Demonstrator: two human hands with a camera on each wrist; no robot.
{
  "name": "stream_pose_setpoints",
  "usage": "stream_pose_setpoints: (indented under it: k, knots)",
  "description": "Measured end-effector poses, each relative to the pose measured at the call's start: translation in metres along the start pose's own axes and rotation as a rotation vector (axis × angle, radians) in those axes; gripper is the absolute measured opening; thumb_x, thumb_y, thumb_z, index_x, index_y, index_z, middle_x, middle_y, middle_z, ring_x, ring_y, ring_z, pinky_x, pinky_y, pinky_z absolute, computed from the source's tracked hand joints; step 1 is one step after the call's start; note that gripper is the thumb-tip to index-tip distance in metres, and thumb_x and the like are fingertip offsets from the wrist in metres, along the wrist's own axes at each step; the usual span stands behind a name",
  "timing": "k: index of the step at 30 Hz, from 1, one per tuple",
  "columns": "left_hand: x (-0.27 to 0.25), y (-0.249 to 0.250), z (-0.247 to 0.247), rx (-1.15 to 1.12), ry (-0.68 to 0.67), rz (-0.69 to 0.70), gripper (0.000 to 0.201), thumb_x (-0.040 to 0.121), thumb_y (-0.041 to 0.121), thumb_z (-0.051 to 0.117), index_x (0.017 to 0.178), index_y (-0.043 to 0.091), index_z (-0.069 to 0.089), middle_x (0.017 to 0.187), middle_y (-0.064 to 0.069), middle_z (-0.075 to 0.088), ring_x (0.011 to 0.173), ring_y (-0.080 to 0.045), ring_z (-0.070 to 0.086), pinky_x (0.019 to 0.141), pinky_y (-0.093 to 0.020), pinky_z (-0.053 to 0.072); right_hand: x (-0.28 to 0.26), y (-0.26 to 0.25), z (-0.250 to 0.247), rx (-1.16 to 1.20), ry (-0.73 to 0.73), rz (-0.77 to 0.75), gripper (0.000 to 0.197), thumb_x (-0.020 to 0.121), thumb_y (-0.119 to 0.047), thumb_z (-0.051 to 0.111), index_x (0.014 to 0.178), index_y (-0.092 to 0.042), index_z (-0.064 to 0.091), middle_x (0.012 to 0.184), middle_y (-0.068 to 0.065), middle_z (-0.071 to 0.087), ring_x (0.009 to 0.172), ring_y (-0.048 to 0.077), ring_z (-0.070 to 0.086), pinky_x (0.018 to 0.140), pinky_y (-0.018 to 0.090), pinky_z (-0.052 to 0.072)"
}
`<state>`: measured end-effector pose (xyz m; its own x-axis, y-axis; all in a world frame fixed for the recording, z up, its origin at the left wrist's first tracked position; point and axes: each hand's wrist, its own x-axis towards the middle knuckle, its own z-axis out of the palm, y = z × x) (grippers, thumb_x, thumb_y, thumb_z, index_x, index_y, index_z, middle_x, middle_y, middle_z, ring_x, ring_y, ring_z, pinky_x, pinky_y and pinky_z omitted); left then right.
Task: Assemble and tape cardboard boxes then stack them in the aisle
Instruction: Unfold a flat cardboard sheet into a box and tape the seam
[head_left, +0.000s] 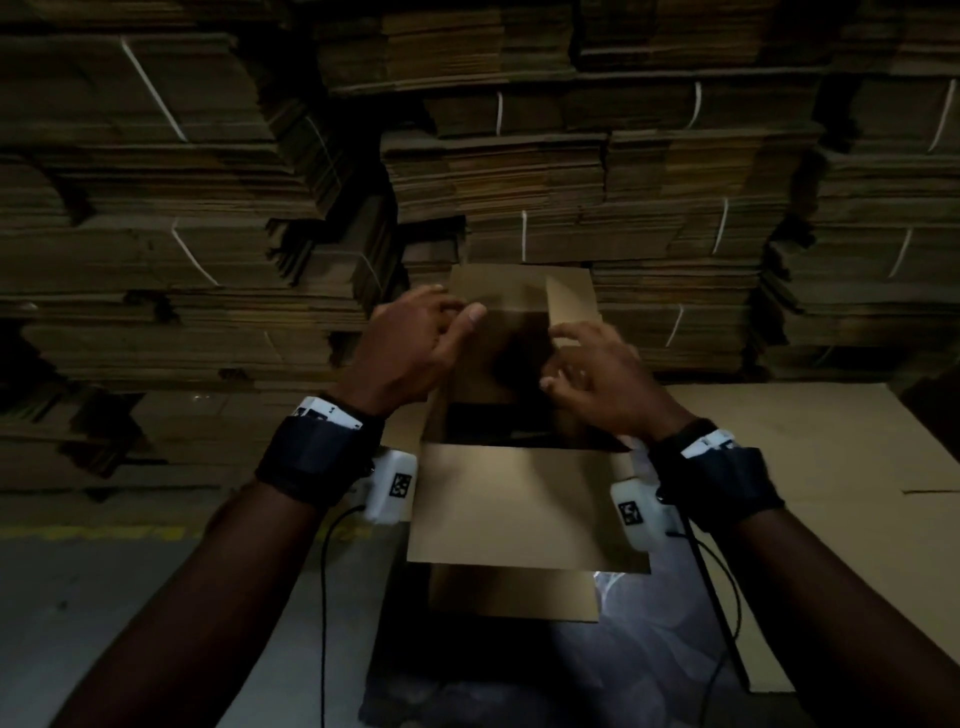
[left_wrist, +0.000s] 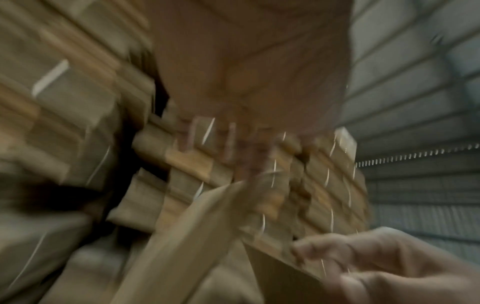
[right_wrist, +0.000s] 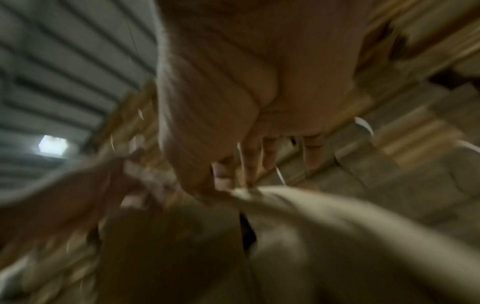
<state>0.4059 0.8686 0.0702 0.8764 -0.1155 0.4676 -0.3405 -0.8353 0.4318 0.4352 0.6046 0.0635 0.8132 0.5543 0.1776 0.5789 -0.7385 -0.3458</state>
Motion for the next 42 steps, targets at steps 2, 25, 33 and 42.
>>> stream_pose_setpoints:
  k: [2,25,33,42]
  knots:
    - [-0.002,0.001,-0.011,0.196,0.011,-0.102,0.078,0.1,0.069,0.018,0.09,0.018,0.077,0.106,-0.001,0.075,0.126,-0.02,0.056,0.1,-0.05,0.045,0.001,0.006,-0.02,-0.055,0.047,-0.011,0.014,0.091,-0.024,0.068,0.104,-0.029,0.073,0.147,-0.005,0.053,0.142,0.02,0.034,0.104,0.051,0.031]
    - [-0.109,-0.039,0.095,-0.206,-0.392,-0.534,0.136,0.063,0.073,0.08,0.161,0.025,-0.002,0.152,-0.015,0.047,0.133,-0.032,0.051,0.104,-0.045,0.048,-0.059,0.099,0.039,0.251,-0.355,0.463,0.138,0.056,-0.069,0.087,0.16,-0.041,0.001,0.148,0.009,0.055,0.121,0.026,0.061,0.102,0.045,0.052]
    - [-0.114,-0.004,0.13,-0.208,-0.266,-0.595,0.13,0.066,0.085,0.065,0.159,0.033,-0.008,0.168,-0.007,0.013,0.151,-0.03,0.023,0.116,-0.054,0.035,-0.021,0.046,0.022,-0.238,-0.449,0.421,0.074,0.094,-0.04,0.067,0.155,-0.024,0.029,0.151,0.013,0.04,0.137,0.037,0.042,0.106,0.055,0.037]
    - [-0.171,-0.012,0.111,-0.154,-0.098,-0.755,0.114,0.066,0.094,0.034,0.158,0.028,0.019,0.167,-0.007,0.011,0.153,-0.028,0.007,0.121,-0.055,0.021,0.022,-0.052,0.063,0.073,-0.455,-0.016,0.028,0.102,-0.023,0.057,0.11,-0.001,0.071,0.106,0.016,0.072,0.097,0.03,0.067,0.089,0.05,0.052]
